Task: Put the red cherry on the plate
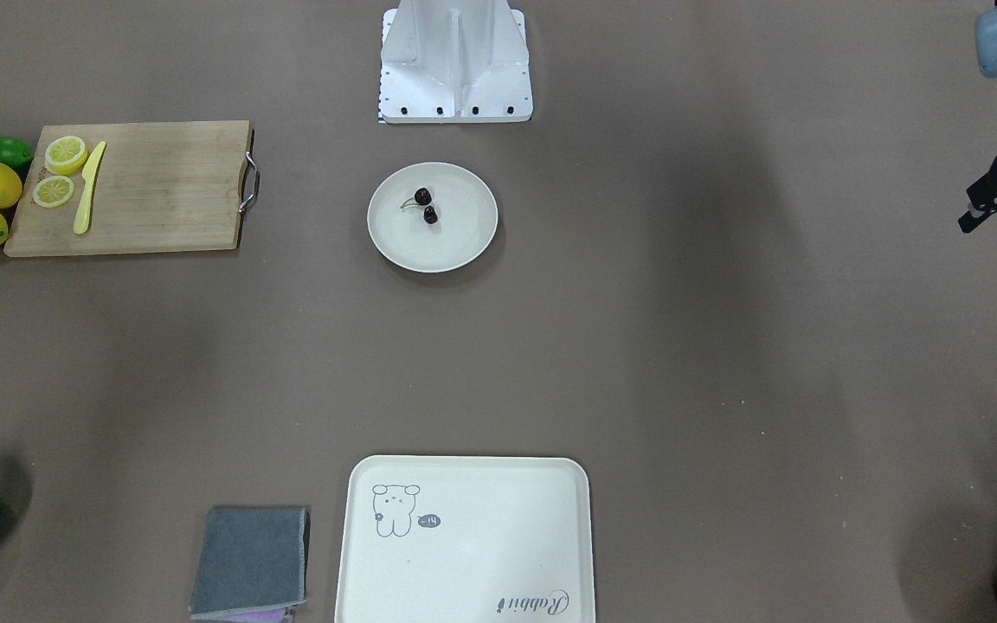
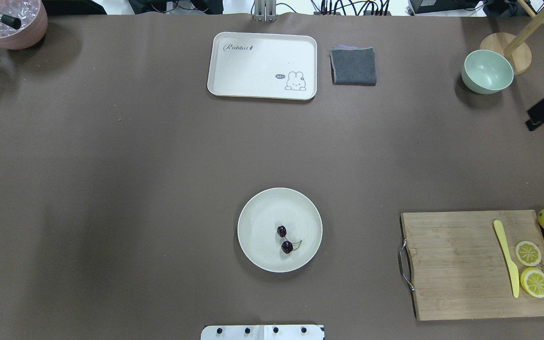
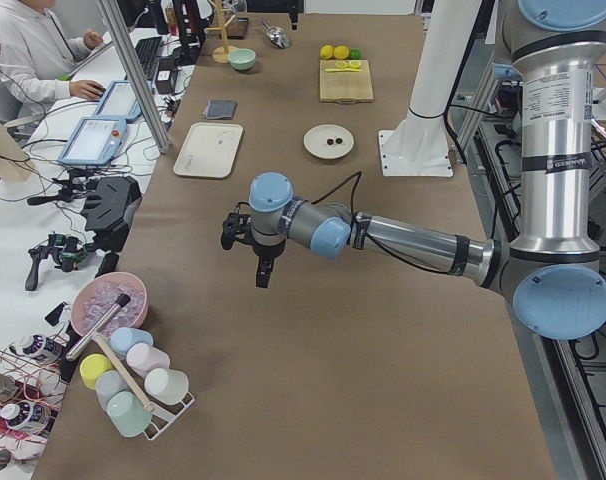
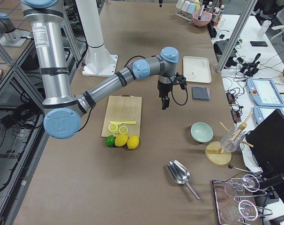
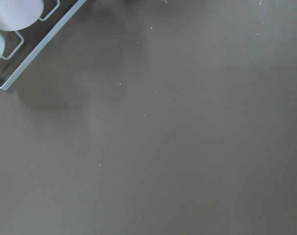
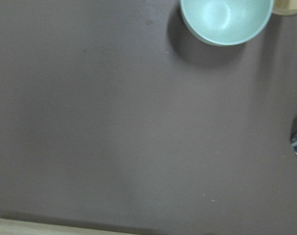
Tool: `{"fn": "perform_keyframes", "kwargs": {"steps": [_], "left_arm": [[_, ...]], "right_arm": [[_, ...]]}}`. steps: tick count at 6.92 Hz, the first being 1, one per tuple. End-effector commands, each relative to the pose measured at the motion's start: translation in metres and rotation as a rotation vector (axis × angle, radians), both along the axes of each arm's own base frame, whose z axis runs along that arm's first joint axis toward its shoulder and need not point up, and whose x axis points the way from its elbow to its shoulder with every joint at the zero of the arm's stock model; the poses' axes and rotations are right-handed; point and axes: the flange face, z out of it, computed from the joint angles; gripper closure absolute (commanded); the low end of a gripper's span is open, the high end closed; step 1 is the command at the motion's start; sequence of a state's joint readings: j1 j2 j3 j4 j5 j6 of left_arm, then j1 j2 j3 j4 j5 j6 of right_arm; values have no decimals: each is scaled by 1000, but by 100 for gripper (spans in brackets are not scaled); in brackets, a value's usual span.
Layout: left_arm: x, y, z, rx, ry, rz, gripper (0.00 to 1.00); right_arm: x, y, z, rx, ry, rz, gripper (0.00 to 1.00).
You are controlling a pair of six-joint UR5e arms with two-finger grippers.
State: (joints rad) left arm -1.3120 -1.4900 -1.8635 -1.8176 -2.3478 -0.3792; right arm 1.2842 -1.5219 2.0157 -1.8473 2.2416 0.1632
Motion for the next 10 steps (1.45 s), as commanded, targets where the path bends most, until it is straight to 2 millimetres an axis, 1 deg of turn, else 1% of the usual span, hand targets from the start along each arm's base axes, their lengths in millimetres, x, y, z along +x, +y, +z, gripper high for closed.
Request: {"fn": "perform_keyframes", "kwargs": {"steps": [1,2,3,4,5,6,7,8,10], "left_arm": [[13,5,-14,25,15,35,2],[13,6,-15,23,15,34,2],[12,7,-4,-7,7,32,2],[12,6,19,-46,-12,38,2],[8,3,42,-83,-28,30,2],[0,2,62,-81,-39,49,2],[-29,0,85,-93,-49,23,2],[-51,0,98,-116,-49,-18,2],[-86,3,107,-143,-53,-94,2]], "right_arm": [[94,52,70,21,-46,-29,0],[102,62,86,-10,-59,-18,0],[119,72,99,-49,-84,28,0],[145,75,131,-104,-94,89,0],[153,72,153,-107,-91,65,0],[164,72,167,-95,-94,49,0],[175,67,176,-100,-100,67,0],[175,66,176,-96,-100,62,0],[175,70,180,-80,-100,55,0]]}}
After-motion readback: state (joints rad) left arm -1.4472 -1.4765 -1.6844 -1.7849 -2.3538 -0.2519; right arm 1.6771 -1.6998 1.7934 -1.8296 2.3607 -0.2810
